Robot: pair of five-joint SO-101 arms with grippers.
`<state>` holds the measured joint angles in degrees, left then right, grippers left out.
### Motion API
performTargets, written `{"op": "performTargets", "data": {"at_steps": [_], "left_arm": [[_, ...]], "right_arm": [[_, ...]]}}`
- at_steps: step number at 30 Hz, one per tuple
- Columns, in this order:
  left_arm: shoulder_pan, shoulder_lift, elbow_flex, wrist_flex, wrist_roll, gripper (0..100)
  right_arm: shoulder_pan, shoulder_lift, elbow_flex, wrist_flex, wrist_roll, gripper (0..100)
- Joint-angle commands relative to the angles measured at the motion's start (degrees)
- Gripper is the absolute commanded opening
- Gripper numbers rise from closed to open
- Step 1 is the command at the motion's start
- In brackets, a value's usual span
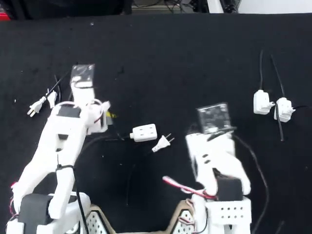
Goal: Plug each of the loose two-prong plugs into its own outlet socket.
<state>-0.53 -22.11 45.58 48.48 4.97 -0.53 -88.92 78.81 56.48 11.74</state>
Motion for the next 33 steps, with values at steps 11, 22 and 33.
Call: {"op": "performTargets", "data": {"at_steps": [11,22,33], "left_arm": [[-1.36,-1.67,12.88,-16.70,9.58,24],[-1.36,-1.67,15.08,-21.01,9.58,24],[-1.36,-1.93,15.08,-20.92,9.58,24]], "right_arm": [[-21.71,31.43,-2.42,-11.52,-10.90,24.0],[-22.86,47.87,-5.58,-18.64,-18.46,24.3],[-28.04,66.68,-17.71,-18.29,-22.59,24.0]]}}
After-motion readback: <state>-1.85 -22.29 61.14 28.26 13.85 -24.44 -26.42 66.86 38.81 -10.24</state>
